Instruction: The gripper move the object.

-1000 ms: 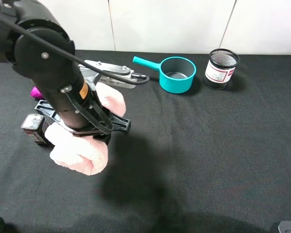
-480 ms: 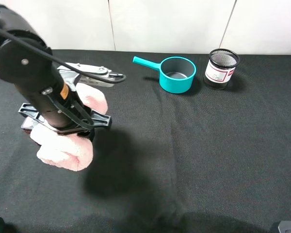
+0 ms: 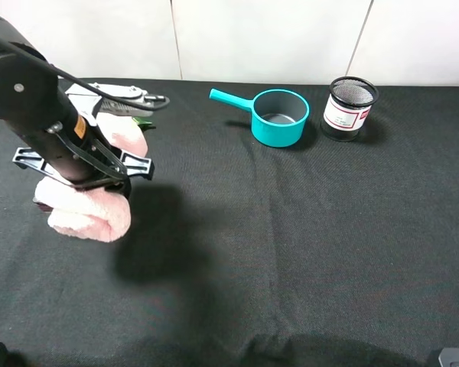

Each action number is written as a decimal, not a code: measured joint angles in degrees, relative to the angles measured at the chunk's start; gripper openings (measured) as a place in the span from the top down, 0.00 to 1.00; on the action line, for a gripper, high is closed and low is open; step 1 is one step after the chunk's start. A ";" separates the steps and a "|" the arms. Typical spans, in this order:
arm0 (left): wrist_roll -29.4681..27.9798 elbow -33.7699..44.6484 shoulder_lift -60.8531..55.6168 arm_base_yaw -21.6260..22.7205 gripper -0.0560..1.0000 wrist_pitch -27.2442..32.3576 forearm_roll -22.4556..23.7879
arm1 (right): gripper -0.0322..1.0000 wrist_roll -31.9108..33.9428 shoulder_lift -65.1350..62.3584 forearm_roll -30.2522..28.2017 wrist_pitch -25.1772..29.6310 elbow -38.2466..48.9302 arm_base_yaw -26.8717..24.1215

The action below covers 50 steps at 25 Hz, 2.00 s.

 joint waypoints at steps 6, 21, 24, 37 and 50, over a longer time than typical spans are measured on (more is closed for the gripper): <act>0.06 0.01 4.67 0.35 0.45 -4.09 0.42 | 0.30 0.00 0.00 0.00 0.00 0.00 0.00; 0.01 0.32 10.15 0.35 0.45 -7.46 0.18 | 0.30 0.00 0.00 0.00 0.00 0.00 0.00; 0.01 0.32 10.15 0.35 0.45 -7.45 0.18 | 0.30 0.00 0.00 0.00 0.00 0.00 0.00; 0.01 0.32 10.15 0.35 0.18 -7.45 0.18 | 0.30 0.00 0.00 0.00 0.00 0.00 0.00; 1.51 -0.84 9.08 0.35 0.17 -6.47 -2.34 | 0.30 0.00 0.00 0.00 0.00 0.00 0.00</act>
